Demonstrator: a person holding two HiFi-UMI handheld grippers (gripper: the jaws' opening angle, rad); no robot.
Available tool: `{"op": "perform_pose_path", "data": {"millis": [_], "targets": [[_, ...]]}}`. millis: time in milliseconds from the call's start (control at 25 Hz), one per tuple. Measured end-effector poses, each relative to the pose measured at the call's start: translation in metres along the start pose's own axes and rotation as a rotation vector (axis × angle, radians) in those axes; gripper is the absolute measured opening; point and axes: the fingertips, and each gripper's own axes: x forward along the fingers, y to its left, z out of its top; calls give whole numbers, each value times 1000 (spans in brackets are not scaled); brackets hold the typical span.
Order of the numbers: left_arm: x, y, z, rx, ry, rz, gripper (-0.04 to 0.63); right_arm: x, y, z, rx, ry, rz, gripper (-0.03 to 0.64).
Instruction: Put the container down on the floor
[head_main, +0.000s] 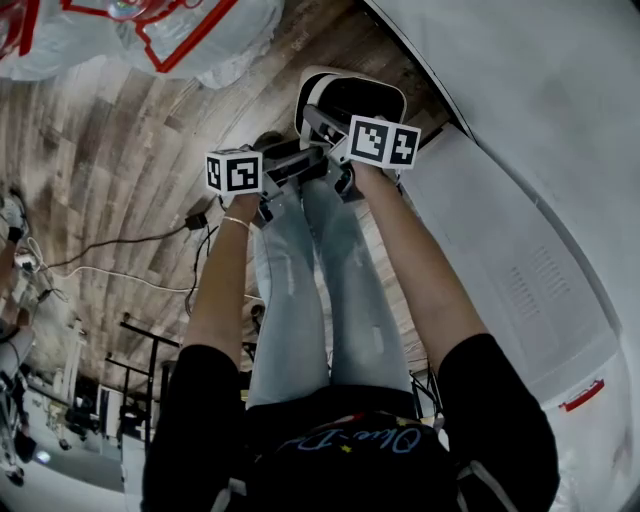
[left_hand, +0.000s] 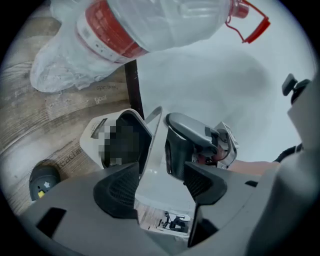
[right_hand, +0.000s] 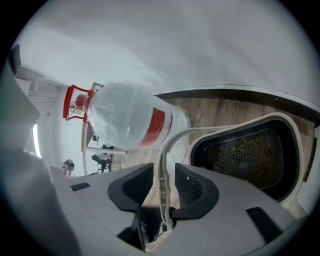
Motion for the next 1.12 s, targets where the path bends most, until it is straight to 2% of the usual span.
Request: {"op": "perform_pose_path", "data": {"millis": [360,720,1120], "targets": [[-16,25,13,3,-42,113,285,-7,-10,-4,4,3,-32,123],[-28,37,18,3,-71,207,285,-10,-5,-8,9,-2,-30,121],[-29,23,18,13,-89,182,285,-24,-4,-4,3,-38,-38,118]]}}
